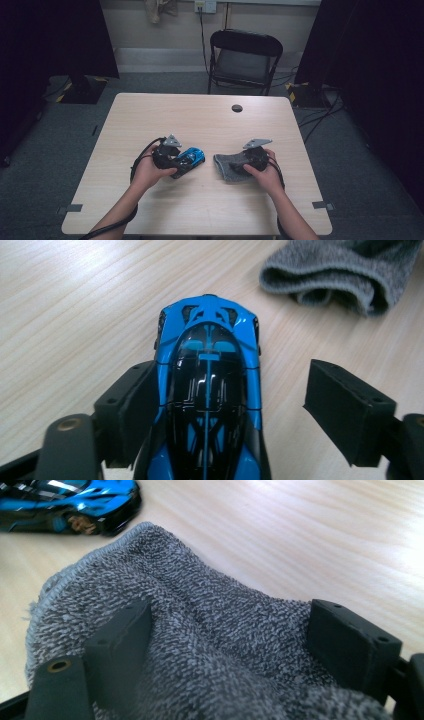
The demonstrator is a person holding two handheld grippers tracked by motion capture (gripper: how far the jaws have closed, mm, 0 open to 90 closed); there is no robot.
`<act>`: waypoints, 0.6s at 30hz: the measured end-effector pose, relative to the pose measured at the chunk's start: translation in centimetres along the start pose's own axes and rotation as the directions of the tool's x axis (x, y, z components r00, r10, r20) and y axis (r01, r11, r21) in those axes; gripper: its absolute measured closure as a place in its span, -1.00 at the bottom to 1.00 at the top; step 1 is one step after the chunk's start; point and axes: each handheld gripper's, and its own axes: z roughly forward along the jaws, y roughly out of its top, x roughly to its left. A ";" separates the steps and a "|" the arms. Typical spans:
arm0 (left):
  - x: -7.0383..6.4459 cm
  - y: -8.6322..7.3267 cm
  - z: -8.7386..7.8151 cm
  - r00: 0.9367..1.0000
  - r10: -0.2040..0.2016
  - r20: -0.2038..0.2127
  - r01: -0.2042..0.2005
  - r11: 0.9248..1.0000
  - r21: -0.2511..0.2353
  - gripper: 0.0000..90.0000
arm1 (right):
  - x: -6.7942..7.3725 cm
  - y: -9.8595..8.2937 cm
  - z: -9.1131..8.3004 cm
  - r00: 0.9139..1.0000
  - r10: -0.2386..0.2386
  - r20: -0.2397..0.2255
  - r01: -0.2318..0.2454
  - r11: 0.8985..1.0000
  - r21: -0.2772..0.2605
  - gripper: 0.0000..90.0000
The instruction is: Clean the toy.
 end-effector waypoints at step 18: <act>0.9 0.1 4.4 0.998 -0.017 -0.053 0.020 0.998 0.057 -0.64 | 1.4 1.5 -1.5 0.976 -0.147 -0.161 0.142 0.989 -0.044 -0.58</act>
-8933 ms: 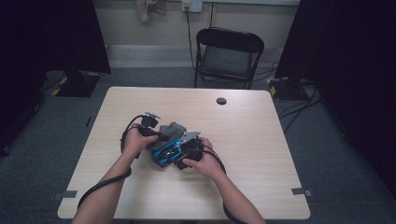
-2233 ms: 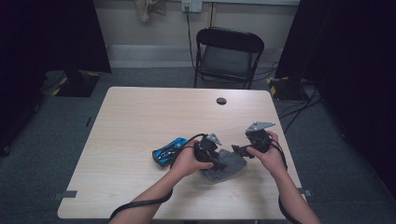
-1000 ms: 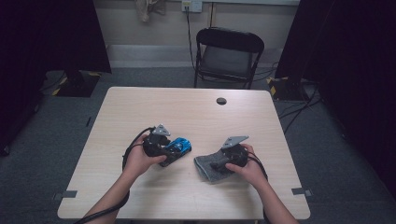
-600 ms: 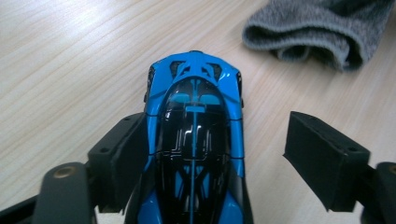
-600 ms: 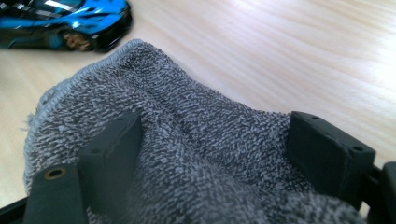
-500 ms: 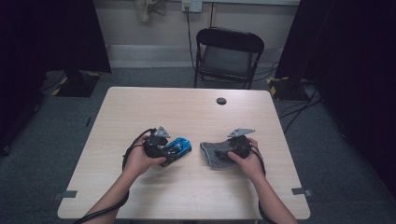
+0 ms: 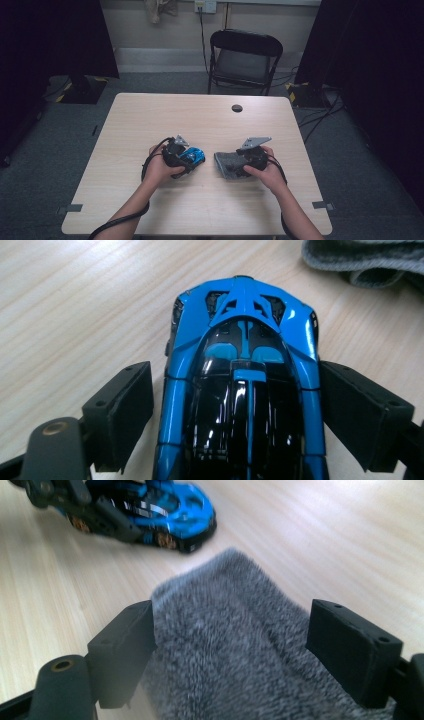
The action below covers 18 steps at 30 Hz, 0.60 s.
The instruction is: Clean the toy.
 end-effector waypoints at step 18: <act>0.0 -1.1 -0.9 0.998 0.064 0.026 -0.064 0.998 -0.001 -0.44 | -0.5 -1.7 1.9 0.999 -0.012 0.048 0.008 0.996 0.085 -0.50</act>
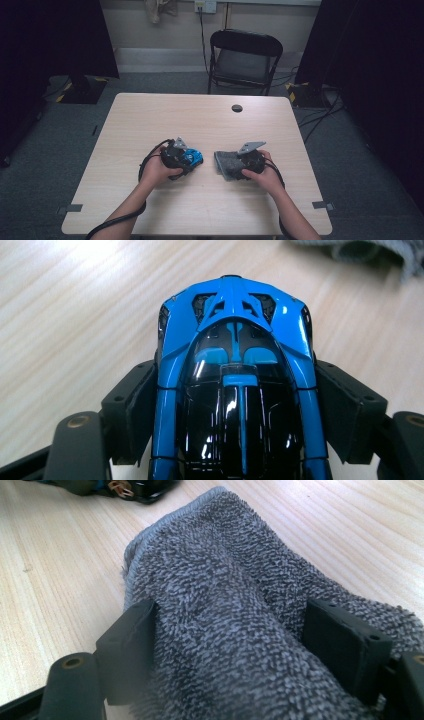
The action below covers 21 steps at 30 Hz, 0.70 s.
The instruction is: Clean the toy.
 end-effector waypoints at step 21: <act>-0.6 0.4 1.0 0.996 -0.061 -0.069 0.059 0.998 -0.036 -0.71 | 0.1 -0.1 0.3 1.000 0.021 0.009 -0.021 1.000 -0.009 -0.52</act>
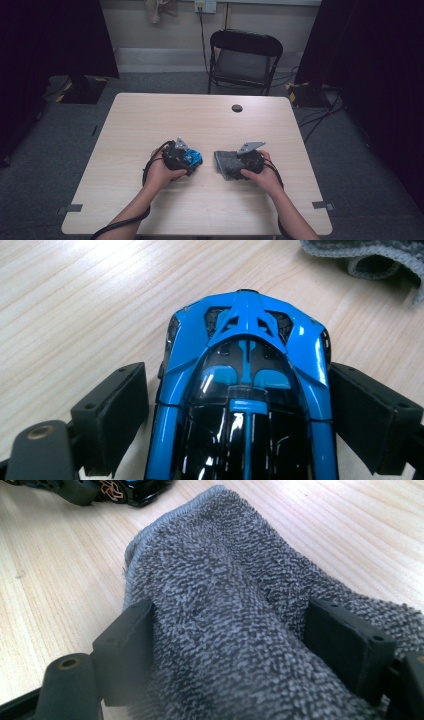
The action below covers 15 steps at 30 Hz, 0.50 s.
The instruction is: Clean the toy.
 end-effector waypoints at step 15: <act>0.1 -0.3 -0.9 0.999 0.010 0.038 -0.010 1.000 0.002 -0.46 | 0.0 0.4 -0.3 1.000 -0.013 0.004 0.013 1.000 0.006 -0.56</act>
